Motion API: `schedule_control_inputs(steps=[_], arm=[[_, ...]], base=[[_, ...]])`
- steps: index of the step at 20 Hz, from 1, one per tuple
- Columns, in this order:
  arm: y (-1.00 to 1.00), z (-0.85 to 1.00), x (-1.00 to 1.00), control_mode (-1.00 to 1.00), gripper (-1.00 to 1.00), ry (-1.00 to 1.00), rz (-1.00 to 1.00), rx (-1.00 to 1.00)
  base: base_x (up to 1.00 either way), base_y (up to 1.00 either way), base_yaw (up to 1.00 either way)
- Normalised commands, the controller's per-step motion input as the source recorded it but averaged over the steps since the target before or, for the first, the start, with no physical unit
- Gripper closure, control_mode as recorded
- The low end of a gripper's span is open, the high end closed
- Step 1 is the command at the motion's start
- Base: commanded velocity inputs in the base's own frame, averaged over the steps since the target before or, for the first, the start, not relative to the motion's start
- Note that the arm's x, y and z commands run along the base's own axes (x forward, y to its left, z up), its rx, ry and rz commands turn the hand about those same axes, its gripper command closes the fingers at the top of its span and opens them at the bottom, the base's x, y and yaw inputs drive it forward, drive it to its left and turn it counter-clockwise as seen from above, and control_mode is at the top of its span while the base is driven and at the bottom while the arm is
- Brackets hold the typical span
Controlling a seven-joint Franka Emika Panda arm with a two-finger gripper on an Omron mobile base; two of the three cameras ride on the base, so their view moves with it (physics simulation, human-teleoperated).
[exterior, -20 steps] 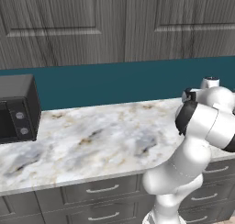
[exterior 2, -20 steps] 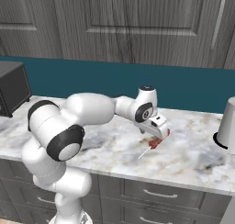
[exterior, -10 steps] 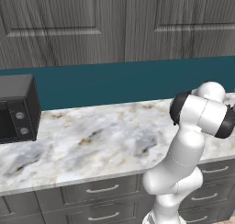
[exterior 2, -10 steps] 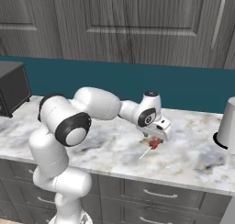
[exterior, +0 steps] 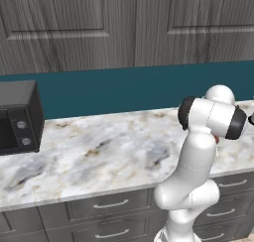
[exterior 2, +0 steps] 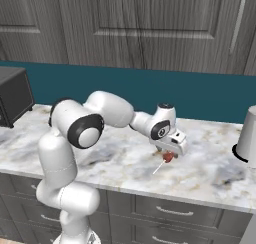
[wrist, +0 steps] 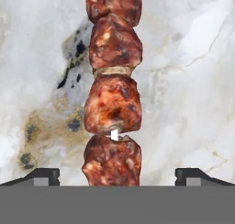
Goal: Store the kebab skewer in the freezer for long-term storage. Close the freezer door after placing the cooked food.
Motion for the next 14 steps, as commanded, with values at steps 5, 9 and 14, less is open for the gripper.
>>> schedule_control_inputs(steps=[5,9,14], arm=[[-0.12,-0.27,0.06,-1.0,-1.0,0.0,0.0,0.0],[-0.05,-0.19,0.02,-1.0,-1.0,0.0,0.04,0.0],[0.0,-0.12,0.0,-1.0,-1.0,0.0,0.03,0.01]], base=[[0.0,0.0,0.0],[0.0,0.0,0.0],[0.0,0.0,0.0]])
